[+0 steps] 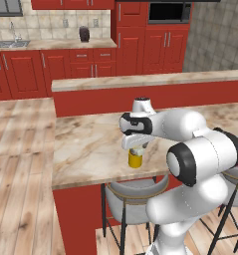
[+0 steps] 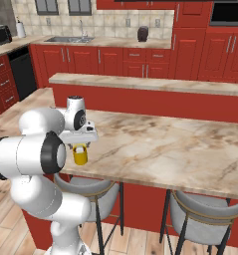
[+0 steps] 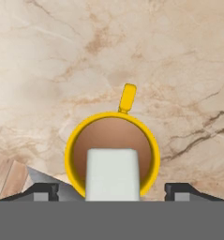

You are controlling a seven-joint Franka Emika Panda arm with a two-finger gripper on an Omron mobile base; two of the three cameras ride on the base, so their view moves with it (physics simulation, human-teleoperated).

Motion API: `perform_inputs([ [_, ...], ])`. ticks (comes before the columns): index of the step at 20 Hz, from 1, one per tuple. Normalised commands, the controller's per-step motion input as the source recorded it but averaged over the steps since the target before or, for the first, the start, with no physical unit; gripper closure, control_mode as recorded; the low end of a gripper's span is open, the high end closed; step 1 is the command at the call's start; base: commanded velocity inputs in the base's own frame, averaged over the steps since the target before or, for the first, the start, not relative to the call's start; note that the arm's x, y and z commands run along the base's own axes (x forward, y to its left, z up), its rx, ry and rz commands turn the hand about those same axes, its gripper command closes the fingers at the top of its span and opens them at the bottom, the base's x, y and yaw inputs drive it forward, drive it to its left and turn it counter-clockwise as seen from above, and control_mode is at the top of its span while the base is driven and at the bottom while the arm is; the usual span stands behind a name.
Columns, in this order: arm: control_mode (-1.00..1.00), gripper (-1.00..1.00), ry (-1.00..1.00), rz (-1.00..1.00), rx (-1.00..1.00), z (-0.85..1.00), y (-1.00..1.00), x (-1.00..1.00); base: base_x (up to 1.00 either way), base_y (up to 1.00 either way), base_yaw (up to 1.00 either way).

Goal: Pick up the marshmallow and place it in the cup of hot chocolate on the dining counter.

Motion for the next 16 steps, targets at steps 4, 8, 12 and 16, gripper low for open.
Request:
perform_inputs([
  [4,-1.00,-1.00,-0.01,0.00,0.00,0.09,0.00,0.12,0.00,0.00,0.00],
  [8,-1.00,-1.00,-0.02,0.00,0.00,0.61,0.01,-0.01,0.00,0.00,0.00],
  [12,-1.00,-1.00,-0.08,0.00,-0.01,0.85,0.00,-0.29,0.00,0.00,0.00],
  [16,-1.00,-1.00,-0.21,0.00,-0.02,0.73,0.11,-0.72,0.00,0.00,0.00],
])
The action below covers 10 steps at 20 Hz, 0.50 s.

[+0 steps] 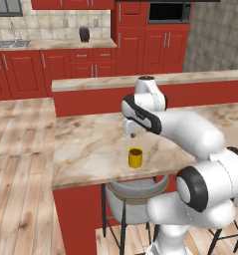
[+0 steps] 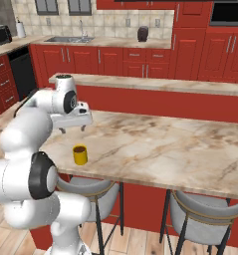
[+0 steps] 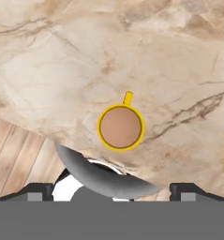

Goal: Pick up the marshmallow and place it in the cup of hot chocolate on the dining counter.

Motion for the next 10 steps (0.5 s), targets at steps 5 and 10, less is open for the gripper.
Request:
perform_inputs([
  [5,-1.00,-1.00,-0.21,0.00,0.00,0.63,0.00,-1.00,0.00,0.00,0.00],
  [10,-1.00,-1.00,-0.22,0.00,0.07,0.58,0.00,-0.96,0.00,0.00,0.00],
])
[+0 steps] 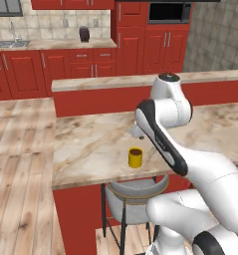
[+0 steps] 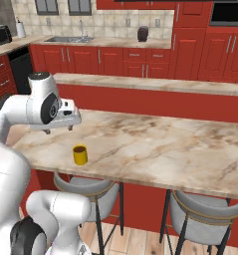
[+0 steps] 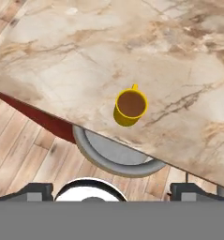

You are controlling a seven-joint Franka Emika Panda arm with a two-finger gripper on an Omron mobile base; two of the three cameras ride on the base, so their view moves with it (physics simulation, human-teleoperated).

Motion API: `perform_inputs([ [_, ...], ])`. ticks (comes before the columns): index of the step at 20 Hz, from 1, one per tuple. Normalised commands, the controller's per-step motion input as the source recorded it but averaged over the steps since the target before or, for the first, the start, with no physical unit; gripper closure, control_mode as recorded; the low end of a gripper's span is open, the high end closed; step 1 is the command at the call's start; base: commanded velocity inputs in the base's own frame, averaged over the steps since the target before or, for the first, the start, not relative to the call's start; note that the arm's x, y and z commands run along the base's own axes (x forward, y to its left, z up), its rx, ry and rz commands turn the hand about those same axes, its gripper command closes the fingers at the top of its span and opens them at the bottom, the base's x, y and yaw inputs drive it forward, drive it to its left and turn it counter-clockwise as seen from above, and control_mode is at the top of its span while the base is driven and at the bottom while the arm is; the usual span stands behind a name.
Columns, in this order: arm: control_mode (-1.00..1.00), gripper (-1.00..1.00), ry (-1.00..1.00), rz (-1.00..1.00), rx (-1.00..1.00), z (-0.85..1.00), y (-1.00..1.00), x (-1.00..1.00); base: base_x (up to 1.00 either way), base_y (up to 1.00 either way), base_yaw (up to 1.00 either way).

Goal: Pick up the marshmallow and place it in the cup of hot chocolate on the dining counter.

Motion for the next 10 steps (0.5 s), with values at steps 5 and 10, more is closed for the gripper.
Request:
perform_inputs([
  [5,-1.00,-1.00,-0.34,-0.03,0.06,0.67,-0.01,-0.71,0.00,0.00,0.00],
  [10,-1.00,-1.00,-0.26,-0.12,0.10,0.76,-0.17,-0.51,0.00,0.00,0.00],
])
